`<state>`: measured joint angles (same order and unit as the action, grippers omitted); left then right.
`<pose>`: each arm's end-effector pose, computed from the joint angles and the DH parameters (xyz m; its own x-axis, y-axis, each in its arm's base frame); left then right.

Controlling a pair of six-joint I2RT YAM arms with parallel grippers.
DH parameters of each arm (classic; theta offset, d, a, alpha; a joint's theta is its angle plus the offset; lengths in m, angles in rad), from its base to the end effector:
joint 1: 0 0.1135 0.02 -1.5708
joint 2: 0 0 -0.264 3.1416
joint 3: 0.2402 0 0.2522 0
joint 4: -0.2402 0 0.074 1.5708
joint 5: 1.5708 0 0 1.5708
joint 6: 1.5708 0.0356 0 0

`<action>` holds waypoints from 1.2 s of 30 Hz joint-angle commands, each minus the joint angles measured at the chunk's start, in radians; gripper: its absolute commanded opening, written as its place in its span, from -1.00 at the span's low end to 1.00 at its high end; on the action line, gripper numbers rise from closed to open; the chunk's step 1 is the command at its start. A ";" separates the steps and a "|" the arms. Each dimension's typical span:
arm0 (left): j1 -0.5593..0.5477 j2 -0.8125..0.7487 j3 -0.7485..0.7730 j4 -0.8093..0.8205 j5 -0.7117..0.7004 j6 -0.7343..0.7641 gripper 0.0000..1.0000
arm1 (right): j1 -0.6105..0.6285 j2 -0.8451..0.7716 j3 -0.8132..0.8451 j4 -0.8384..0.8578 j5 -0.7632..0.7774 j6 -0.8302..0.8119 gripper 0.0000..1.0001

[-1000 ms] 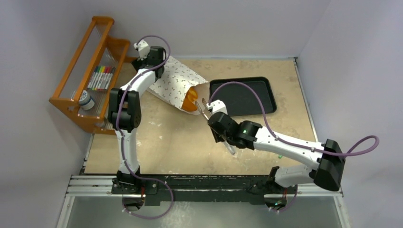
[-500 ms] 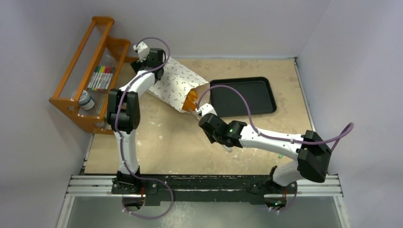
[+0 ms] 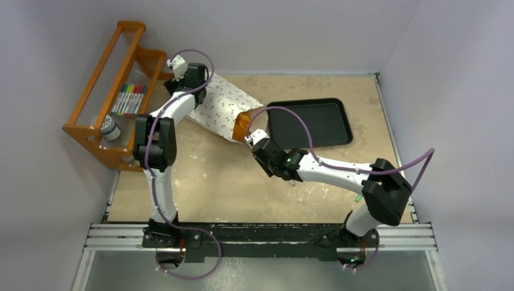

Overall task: Take the fake bread out of the paper bag
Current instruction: Take out the fake bread from the paper bag.

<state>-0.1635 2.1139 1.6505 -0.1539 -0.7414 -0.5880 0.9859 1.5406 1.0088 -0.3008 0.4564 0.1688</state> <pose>0.4816 -0.0551 0.2257 -0.2404 -0.3750 -0.8953 -0.6690 0.7323 -0.1271 0.1925 0.2622 0.2265 -0.5008 -0.4831 -0.7182 -0.5077 0.8359 -0.2083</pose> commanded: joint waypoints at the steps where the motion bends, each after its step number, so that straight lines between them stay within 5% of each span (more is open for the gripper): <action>1: 0.046 0.032 -0.060 -0.186 -0.011 0.056 1.00 | 0.003 0.007 0.070 0.044 -0.043 -0.061 -0.17; 36: 0.066 0.058 -0.003 -0.178 0.019 0.045 1.00 | -0.035 0.226 0.171 0.098 0.024 -0.170 0.02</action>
<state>-0.1261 2.1147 1.6661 -0.1711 -0.6949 -0.5884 0.9627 1.7428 1.1202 -0.2588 0.4606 0.0261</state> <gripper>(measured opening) 0.998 0.515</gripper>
